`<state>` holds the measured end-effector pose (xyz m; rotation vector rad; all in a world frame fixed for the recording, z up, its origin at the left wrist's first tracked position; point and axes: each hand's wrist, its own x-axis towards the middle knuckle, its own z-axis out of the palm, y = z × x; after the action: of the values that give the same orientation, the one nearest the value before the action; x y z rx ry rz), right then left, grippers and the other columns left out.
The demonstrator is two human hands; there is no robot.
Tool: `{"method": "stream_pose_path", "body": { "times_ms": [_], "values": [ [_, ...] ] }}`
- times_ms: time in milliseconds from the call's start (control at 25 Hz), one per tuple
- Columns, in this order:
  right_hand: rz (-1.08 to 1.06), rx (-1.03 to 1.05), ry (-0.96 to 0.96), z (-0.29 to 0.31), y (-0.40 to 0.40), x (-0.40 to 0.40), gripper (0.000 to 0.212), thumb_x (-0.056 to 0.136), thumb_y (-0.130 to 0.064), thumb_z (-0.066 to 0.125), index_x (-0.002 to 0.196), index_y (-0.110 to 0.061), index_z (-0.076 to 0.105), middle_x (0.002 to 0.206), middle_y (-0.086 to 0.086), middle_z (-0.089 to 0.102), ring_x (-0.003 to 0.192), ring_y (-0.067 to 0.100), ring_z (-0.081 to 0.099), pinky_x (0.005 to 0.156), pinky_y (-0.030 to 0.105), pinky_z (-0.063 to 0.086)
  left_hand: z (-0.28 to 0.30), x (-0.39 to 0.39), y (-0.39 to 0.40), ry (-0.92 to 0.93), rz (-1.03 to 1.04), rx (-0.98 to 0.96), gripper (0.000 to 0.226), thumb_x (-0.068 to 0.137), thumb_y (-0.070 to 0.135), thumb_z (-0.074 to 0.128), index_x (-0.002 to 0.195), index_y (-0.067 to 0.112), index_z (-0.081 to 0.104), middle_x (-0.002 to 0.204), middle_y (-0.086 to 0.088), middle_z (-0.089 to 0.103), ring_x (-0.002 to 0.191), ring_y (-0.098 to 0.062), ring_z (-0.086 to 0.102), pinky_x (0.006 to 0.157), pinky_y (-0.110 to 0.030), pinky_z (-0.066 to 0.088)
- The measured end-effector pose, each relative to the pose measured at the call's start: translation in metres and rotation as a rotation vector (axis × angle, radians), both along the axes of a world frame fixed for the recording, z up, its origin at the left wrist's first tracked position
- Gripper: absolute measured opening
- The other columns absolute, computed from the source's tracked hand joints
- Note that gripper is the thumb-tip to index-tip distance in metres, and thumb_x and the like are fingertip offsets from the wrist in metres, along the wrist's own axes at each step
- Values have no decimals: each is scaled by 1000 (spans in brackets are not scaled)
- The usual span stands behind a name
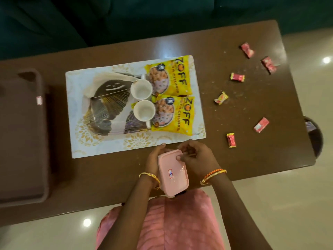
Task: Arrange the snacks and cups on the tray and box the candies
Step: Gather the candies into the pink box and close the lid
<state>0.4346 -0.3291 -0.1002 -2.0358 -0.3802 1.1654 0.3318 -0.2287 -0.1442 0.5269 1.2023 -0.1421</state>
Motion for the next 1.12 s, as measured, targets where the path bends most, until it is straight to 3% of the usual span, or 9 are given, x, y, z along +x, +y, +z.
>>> {"method": "stream_pose_path", "body": {
  "times_ms": [120, 240, 440, 560, 800, 880, 920, 1000, 1120],
  "values": [
    [9, -49, 72, -7, -31, 32, 20, 70, 2, 73, 83, -10, 65, 71, -6, 60, 67, 9, 54, 62, 11, 46, -9, 31, -31, 28, -64, 28, 38, 86, 35, 48, 82, -1, 61, 68, -16, 57, 59, -24, 50, 60, -31, 41],
    [16, -81, 90, -17, -55, 54, 16, 74, 1, 71, 86, -8, 66, 72, -2, 59, 68, 10, 53, 61, 12, 47, -17, 54, -53, 64, -113, 50, 37, 84, 35, 51, 71, 2, 63, 64, -14, 59, 58, -25, 50, 60, -31, 41],
    [42, -84, 81, -22, -69, 69, 14, 77, 3, 67, 88, -7, 67, 77, 5, 60, 74, 16, 55, 73, 31, 52, -22, 67, -68, 67, -104, 73, 37, 84, 35, 50, 71, 2, 62, 71, -17, 57, 60, -26, 50, 63, -32, 40],
    [109, -74, 58, -19, -71, 70, 17, 81, 1, 64, 91, -10, 70, 80, 3, 64, 78, 15, 58, 73, 27, 49, -24, 63, -71, 81, -83, 88, 38, 84, 34, 49, 70, 2, 62, 59, -13, 62, 58, -26, 51, 60, -31, 40],
    [132, -58, -37, 2, -76, 63, 23, 86, -2, 58, 102, -13, 69, 104, 13, 64, 96, 24, 58, 87, 35, 50, -29, 55, -64, 56, 5, 68, 39, 85, 34, 48, 64, 6, 66, 47, -5, 63, 51, -22, 55, 54, -25, 45],
    [47, -9, -80, 15, -94, 65, 20, 85, -1, 59, 97, -13, 70, 99, 10, 64, 91, 19, 59, 80, 20, 50, -30, 47, -61, 46, 69, 0, 41, 83, 36, 48, 62, 8, 68, 48, -5, 64, 45, -19, 59, 48, -21, 49],
    [-10, 7, -146, 23, -106, 66, 20, 85, -1, 59, 95, -14, 70, 97, 7, 62, 87, 13, 59, 73, 9, 48, -31, 43, -59, 40, 87, -27, 42, 82, 38, 49, 61, 8, 70, 50, -6, 66, 45, -19, 61, 50, -22, 51],
    [-135, 8, -429, 32, -130, 64, 22, 82, 1, 62, 95, -14, 70, 93, 6, 57, 80, 9, 55, 63, 3, 43, -32, 38, -57, 30, 69, -51, 45, 81, 40, 48, 60, 8, 72, 55, -7, 68, 50, -22, 63, 60, -30, 51],
    [-308, -104, -896, 18, -160, 49, 23, 77, 4, 67, 97, -7, 71, 90, 17, 57, 78, 24, 55, 62, 14, 41, -29, 37, -61, 30, 62, -120, 44, 78, 43, 51, 66, 7, 72, 61, -8, 69, 62, -25, 61, 69, -36, 49]
  ]
}}
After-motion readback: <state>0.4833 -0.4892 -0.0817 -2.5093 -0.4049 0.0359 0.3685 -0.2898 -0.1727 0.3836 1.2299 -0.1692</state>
